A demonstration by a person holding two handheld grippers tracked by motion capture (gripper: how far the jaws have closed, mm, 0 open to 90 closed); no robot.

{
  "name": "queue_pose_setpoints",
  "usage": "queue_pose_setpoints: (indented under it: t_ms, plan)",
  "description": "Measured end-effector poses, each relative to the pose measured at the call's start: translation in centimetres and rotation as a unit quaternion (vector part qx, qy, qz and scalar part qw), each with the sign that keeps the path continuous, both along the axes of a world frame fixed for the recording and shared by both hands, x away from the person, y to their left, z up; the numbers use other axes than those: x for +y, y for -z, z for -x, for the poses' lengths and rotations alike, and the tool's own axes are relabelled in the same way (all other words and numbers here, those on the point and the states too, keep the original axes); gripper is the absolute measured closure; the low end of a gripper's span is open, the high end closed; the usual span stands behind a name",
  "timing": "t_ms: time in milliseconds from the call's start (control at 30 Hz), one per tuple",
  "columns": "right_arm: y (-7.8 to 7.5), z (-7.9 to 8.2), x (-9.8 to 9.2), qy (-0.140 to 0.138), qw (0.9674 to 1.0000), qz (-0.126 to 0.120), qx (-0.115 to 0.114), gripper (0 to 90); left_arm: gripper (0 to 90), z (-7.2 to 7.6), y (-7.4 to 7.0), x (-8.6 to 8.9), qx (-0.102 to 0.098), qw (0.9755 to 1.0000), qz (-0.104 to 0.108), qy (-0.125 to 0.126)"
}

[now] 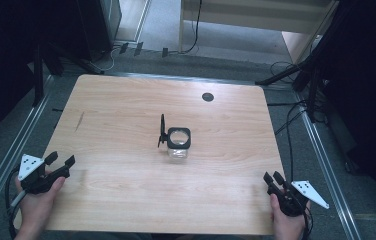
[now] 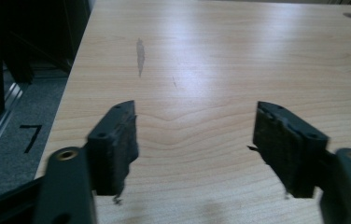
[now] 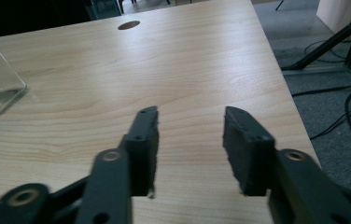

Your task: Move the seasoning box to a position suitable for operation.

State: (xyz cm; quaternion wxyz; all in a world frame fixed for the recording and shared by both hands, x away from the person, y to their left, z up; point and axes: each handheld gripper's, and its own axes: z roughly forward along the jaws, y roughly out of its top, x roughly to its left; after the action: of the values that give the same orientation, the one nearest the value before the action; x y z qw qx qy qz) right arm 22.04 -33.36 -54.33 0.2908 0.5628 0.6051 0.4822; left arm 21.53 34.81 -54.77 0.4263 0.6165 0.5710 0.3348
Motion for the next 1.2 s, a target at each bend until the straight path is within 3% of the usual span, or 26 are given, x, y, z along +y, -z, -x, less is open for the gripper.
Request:
queue_pose_setpoints:
  t_ms: [33, 67, 100, 167, 267, 367, 433, 533, 633, 733, 767, 800, 1067, 1200]
  plan:
    - [0.0, 0.0, 0.0, 0.0, 1.0, 0.0, 0.0, 66.1, 43.8, 0.0, -0.1, -0.2, 0.0, 1.0, -0.005, -0.002]
    - [0.0, -0.1, 0.2, -0.007, 0.9999, -0.004, -0.008, 68.5, 52.3, 0.0, -0.1, -0.3, 0.003, 1.0, 0.0, 0.0]
    - [-0.1, -0.2, 0.4, -0.015, 0.9997, -0.012, -0.018, 70.9, 59.5, -0.1, -0.2, -0.3, 0.012, 0.9997, 0.019, 0.01]
    - [-0.3, -0.6, 1.1, -0.022, 0.9994, -0.02, -0.016, 73.8, 69.3, -0.5, -0.3, -0.7, 0.025, 0.9975, 0.055, 0.036]
    - [-0.8, -1.4, 2.3, -0.019, 0.9997, -0.013, -0.013, 80.3, 79.6, -1.1, -0.8, -2.1, 0.033, 0.9961, 0.057, 0.058]
    - [-1.0, -2.5, 3.7, -0.057, 0.9979, -0.03, -0.002, 87.0, 85.2, -1.7, -1.5, -3.9, 0.03, 0.9948, 0.058, 0.078]
    - [-1.4, -3.5, 5.2, -0.07, 0.9973, -0.024, 0.0, 90.0, 89.1, -2.4, -1.9, -5.7, 0.031, 0.9931, 0.051, 0.101]
    - [-1.8, -4.2, 6.3, -0.076, 0.9969, -0.021, -0.005, 90.0, 90.0, -2.9, -1.8, -7.0, 0.033, 0.9917, 0.051, 0.113]
    - [-2.6, -5.6, 8.6, -0.094, 0.9954, -0.016, -0.01, 90.0, 90.0, -3.6, -1.7, -8.7, 0.04, 0.9891, 0.047, 0.133]
    - [-2.8, -6.4, 9.7, -0.105, 0.9944, -0.014, -0.009, 90.0, 90.0, -4.1, -1.8, -10.5, 0.045, 0.9861, 0.044, 0.154]
    - [-2.9, -7.2, 11.0, -0.114, 0.9934, -0.01, -0.007, 90.0, 90.0, -4.4, -2.0, -12.0, 0.045, 0.9838, 0.036, 0.169]
    - [-2.9, -7.2, 11.0, -0.114, 0.9934, -0.01, -0.007, 90.0, 90.0, -4.4, -2.0, -12.0, 0.045, 0.9838, 0.036, 0.169]
    - [-3.4, -10.7, 15.9, -0.158, 0.9875, -0.005, 0.005, 90.0, 90.0, -5.6, -2.0, -17.5, 0.048, 0.9744, 0.027, 0.218]
    - [-3.7, -11.9, 17.4, -0.174, 0.9847, 0.004, 0.011, 90.0, 90.0, -6.5, -1.9, -19.6, 0.051, 0.9708, 0.037, 0.232]
